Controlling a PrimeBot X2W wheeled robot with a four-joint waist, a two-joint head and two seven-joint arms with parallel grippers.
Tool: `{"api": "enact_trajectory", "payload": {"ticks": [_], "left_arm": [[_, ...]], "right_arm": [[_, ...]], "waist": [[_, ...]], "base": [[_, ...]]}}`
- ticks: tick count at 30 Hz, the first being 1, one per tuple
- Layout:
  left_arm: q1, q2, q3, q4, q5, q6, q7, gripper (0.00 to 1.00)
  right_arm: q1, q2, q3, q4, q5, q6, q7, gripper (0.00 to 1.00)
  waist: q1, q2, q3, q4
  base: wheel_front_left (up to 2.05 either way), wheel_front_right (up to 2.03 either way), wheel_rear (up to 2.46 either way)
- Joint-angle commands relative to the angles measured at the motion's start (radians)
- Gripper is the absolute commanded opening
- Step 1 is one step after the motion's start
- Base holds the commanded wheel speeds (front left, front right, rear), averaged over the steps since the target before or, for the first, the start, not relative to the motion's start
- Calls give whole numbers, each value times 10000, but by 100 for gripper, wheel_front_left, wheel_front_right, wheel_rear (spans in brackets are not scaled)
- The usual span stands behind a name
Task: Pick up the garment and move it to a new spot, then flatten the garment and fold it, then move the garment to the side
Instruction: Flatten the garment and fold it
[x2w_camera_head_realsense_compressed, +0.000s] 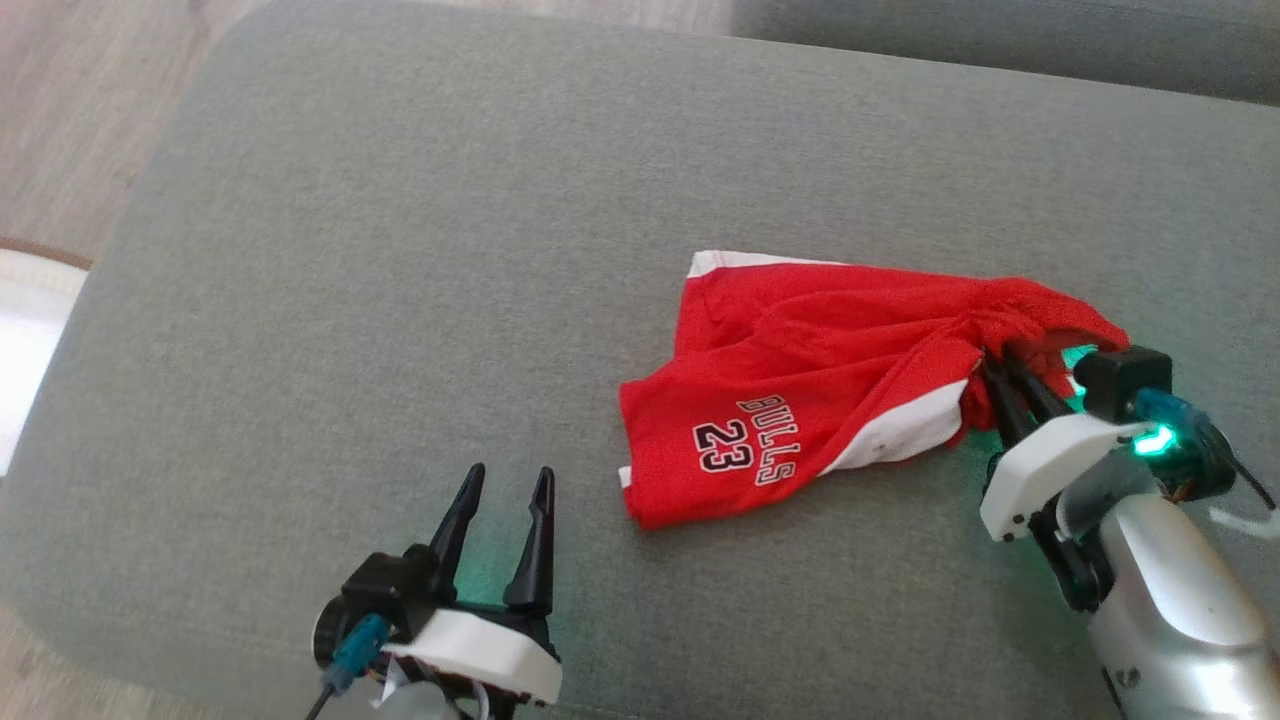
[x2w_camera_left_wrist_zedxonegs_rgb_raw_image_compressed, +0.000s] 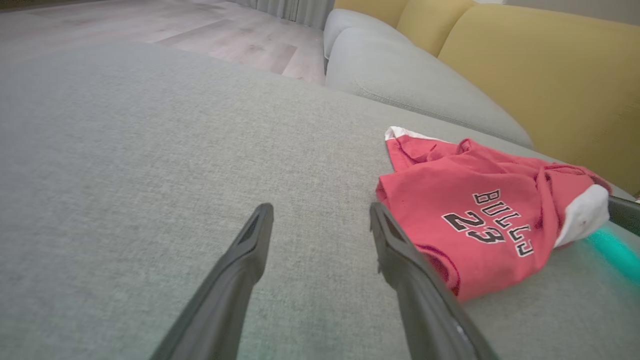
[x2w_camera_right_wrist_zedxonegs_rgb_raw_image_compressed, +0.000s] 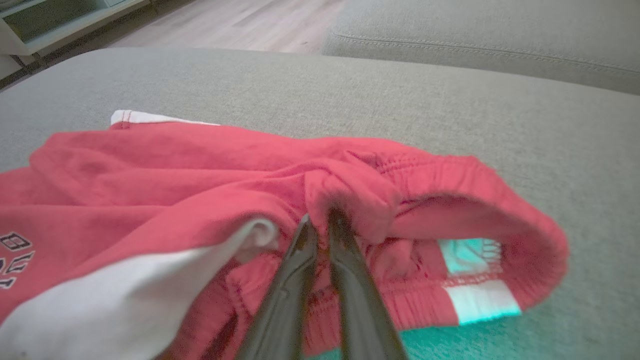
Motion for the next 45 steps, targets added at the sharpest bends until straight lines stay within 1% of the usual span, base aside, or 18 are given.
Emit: {"api": "enact_trajectory", "payload": {"ticks": [1,6,10,15,20,29,35,36,37,38,39,40,41,43,44,45], "left_arm": [[-321,22,198,-352,-53,-48,-53,100],[-262,22,-37,-536,-260,-438,-53,100],[-181,22,-325,-517,-413,-696,-53,100],[-90,22,-759,119,-655,-830,-53,100],[-235,22,-1002,826,-874,-853,-53,100],[-576,22,-1173,1312,-991,-857,-53,100],[-578,22,-1092,884,-633,-858,-53,100],[-559,22,-1056,802,-548,-858,-53,97],[-559,22,-1056,802,-548,-858,-53,97],[-531,22,-1040,740,-496,-858,-53,92],[-500,22,-1041,691,-471,-858,-53,84],[-474,22,-1048,659,-450,-858,-53,81],[-454,22,-1060,643,-428,-858,-53,76],[-450,22,-1124,624,-360,-858,-53,42],[-474,22,-1182,558,-317,-858,-53,19],[-507,22,-1207,432,-260,-858,-53,0]], "right_arm": [[-198,-25,119,-182,-77,19,-211,100],[-2,-10,-105,-221,-190,19,-1728,100],[550,67,-559,-699,-258,19,-2204,100],[1472,338,-1055,-1638,-337,19,-2276,100],[2074,613,-1176,-2201,-489,19,-2280,100],[2178,723,-1140,-2377,-597,19,-2282,100],[2210,729,-1205,-2342,-557,19,-2282,100],[2226,742,-1201,-2321,-543,19,-2282,100],[2226,742,-1201,-2321,-543,19,-2282,100],[2240,752,-1189,-2292,-532,19,-2282,100],[2248,761,-1191,-2272,-524,19,-2282,100],[2254,770,-1192,-2258,-520,19,-2282,100],[2260,782,-1186,-2240,-516,19,-2282,100],[2263,802,-1178,-2196,-510,19,-2282,100],[2263,808,-1177,-2175,-507,19,-2282,100],[2267,815,-1180,-2157,-502,19,-2282,100]], "waist": [[-2,0,-71,-157],[-2,0,-276,-645],[-2,0,-461,-971],[-2,0,-576,-1332],[-2,0,-529,-1660],[-2,0,-374,-1961],[-2,0,-372,-1948],[-2,0,-384,-1937],[-2,0,-384,-1937],[-2,0,-398,-1922],[-2,0,-412,-1900],[-2,0,-425,-1879],[-2,0,-441,-1859],[-2,0,-465,-1816],[-2,0,-480,-1787],[-2,0,-494,-1752]], "base": [[0,0,0],[0,0,0],[0,0,0],[0,0,0],[0,0,0],[0,0,0],[0,0,0],[0,0,0],[0,0,0],[0,0,0],[0,0,0],[0,0,0],[0,0,0],[0,0,0],[0,0,0],[0,0,0]]}}
